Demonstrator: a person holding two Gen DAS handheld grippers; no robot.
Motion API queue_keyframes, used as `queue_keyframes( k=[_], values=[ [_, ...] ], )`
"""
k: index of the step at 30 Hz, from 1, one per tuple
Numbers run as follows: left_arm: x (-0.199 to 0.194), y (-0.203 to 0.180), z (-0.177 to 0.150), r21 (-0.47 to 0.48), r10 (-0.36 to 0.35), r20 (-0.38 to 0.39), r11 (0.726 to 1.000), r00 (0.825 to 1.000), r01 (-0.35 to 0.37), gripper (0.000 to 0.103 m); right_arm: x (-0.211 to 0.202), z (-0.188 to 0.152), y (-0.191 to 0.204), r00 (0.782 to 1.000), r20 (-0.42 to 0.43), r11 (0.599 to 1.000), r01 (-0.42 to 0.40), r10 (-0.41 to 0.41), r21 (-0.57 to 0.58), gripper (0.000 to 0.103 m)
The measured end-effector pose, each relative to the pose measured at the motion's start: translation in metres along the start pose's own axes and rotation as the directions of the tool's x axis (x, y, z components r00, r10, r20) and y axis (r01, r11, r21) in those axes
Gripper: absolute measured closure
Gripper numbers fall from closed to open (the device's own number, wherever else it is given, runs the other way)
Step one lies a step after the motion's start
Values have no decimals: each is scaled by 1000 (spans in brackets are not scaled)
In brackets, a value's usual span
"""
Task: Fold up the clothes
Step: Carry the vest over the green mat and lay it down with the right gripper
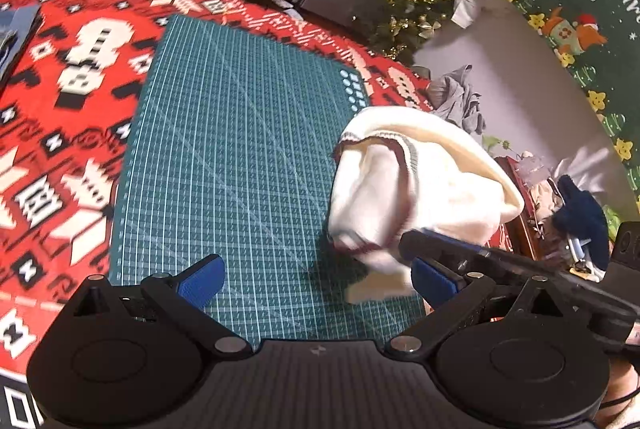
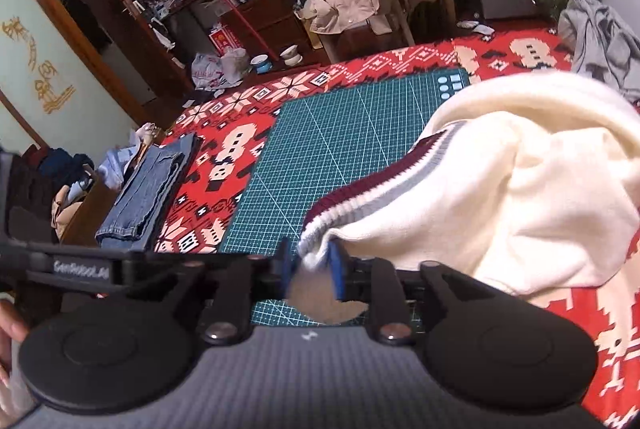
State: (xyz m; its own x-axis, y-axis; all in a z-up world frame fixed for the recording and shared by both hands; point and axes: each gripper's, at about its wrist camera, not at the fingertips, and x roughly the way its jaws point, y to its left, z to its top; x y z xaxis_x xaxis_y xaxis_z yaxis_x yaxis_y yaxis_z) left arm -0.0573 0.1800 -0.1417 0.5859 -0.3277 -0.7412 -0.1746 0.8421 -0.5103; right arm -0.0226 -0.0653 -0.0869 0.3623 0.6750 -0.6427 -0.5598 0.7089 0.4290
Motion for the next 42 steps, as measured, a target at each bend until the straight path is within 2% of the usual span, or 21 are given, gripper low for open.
queue_keyframes(
  k=[3, 6, 8, 11, 13, 14, 15, 17, 21, 26, 30, 35, 37, 38, 42],
  values=[
    [4, 0, -5, 11, -12, -24, 1000, 1000, 12, 2, -9, -2, -1, 1000, 11, 1000, 3, -3, 11, 59],
    [14, -5, -7, 49, 9, -42, 999, 999, -7, 4, -21, -2, -11, 999, 33, 999, 31, -31, 21, 50],
    [21, -9, -6, 74, 31, -40, 997, 999, -28, 5, -28, -1, -27, 997, 43, 997, 61, -63, 51, 49],
    [33, -14, -2, 85, 20, -48, 996, 999, -16, 9, -43, -5, -53, 992, 54, 988, 107, -114, 111, 47],
    [40, -17, 1, 88, 14, -56, 996, 998, -9, 18, -52, -10, -68, 988, 58, 980, 135, -145, 148, 45],
    [45, -18, 3, 87, 18, -65, 996, 998, -13, 31, -54, -13, -75, 985, 60, 976, 148, -159, 162, 45],
    [48, -20, 4, 86, 19, -74, 996, 997, -12, 52, -56, -16, -82, 983, 61, 971, 160, -173, 176, 45],
    [50, -23, 6, 91, 25, -74, 996, 997, -18, 72, -59, -21, -97, 978, 64, 962, 184, -201, 204, 45],
    [39, -29, 9, 124, 78, -2, 989, 997, -77, 89, -62, -29, -115, 964, 70, 943, 235, -257, 234, 42],
    [14, -28, 18, 134, 141, 99, 979, 985, -154, 91, -59, -26, -122, 939, 78, 926, 314, -336, 208, 39],
    [-22, -14, 38, 94, 194, 192, 972, 962, -215, 91, -57, -24, -117, 942, 76, 932, 307, -326, 194, 37],
    [-47, 11, 62, 40, 320, 280, 938, 905, -344, 92, -51, -26, -106, 953, 73, 944, 277, -294, 179, 37],
    [-49, 25, 69, 9, 377, 287, 918, 881, -396, 92, -48, -27, -102, 956, 68, 947, 272, -286, 171, 36],
    [-48, 31, 71, 3, 394, 282, 912, 875, -411, 91, -47, -27, -100, 957, 65, 949, 269, -283, 166, 36],
    [-39, 45, 70, -30, 391, 234, 918, 890, -395, 86, -45, -26, -94, 960, 58, 954, 265, -275, 142, 35]
  ],
)
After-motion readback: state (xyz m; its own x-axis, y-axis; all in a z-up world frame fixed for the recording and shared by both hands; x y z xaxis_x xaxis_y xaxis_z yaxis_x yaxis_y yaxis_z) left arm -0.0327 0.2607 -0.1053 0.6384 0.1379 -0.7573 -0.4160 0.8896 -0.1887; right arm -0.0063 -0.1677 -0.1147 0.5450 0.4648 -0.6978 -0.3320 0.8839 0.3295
